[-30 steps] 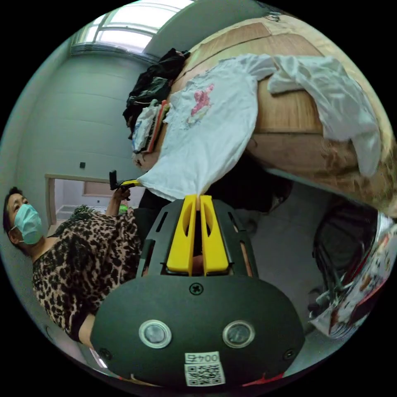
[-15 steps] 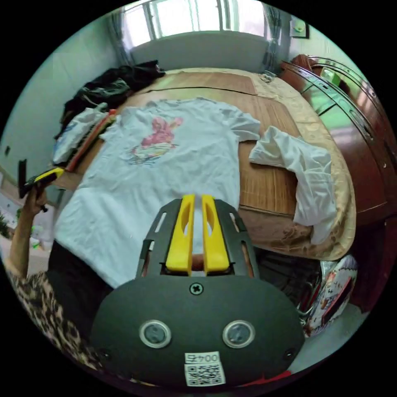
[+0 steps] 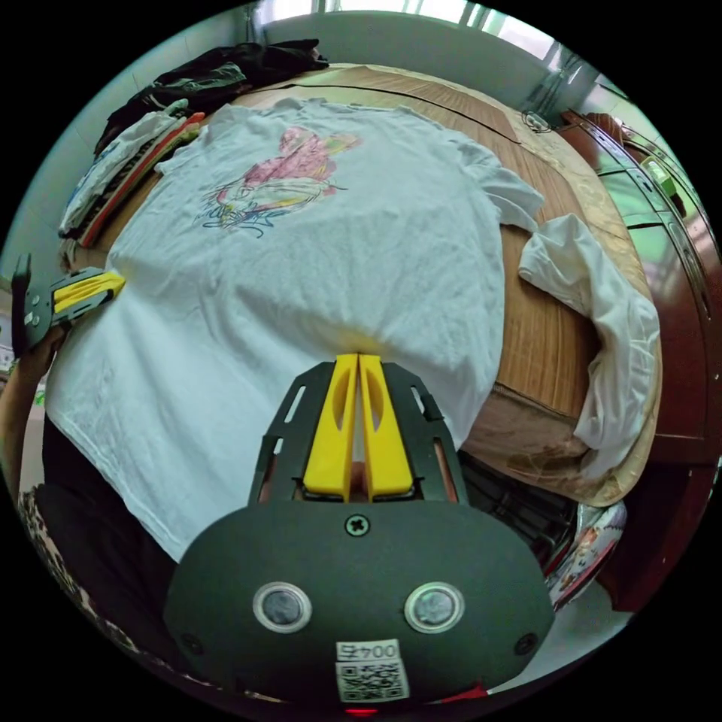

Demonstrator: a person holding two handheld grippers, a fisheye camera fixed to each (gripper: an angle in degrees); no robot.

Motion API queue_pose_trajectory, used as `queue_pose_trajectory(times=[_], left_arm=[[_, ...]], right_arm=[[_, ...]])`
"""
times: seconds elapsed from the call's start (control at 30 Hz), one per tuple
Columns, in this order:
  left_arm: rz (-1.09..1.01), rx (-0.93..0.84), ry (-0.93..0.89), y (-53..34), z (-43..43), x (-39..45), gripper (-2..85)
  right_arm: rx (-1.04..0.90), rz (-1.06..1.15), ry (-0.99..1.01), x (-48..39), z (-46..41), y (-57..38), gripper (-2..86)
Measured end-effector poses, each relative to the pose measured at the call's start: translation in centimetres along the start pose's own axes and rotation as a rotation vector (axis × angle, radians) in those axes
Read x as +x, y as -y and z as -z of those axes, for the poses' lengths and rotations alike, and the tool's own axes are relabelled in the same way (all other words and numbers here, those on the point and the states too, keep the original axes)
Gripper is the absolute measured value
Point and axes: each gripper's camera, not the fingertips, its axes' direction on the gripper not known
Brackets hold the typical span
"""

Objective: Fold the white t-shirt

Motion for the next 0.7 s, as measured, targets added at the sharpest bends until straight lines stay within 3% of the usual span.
queue_pose_trajectory(times=[0.17,0.53,0.63,0.7], left_arm=[[0.008,-0.01,-0.025,0.0,-0.8,-0.2,0.4],[0.02,-0.012,-0.044,-1.0,-2.1,-1.6,0.4],[0.021,-0.006,-0.048,-1.5,-2.4,-2.3,0.5],[0.025,0.002,-0.054,-1.9,-2.5,-2.8,0.6]], right_arm=[[0.093,0.019,0.088,1.3,-0.4,-1.8,-0.7],[0.025,-0.036,0.132,3.6,-2.4,-2.5,-0.6],[0.156,-0.061,0.25,5.6,-1.0,-4.7,-0.4],[0.353,-0.047,0.345,6.5,2.3,-7.3,0.6]])
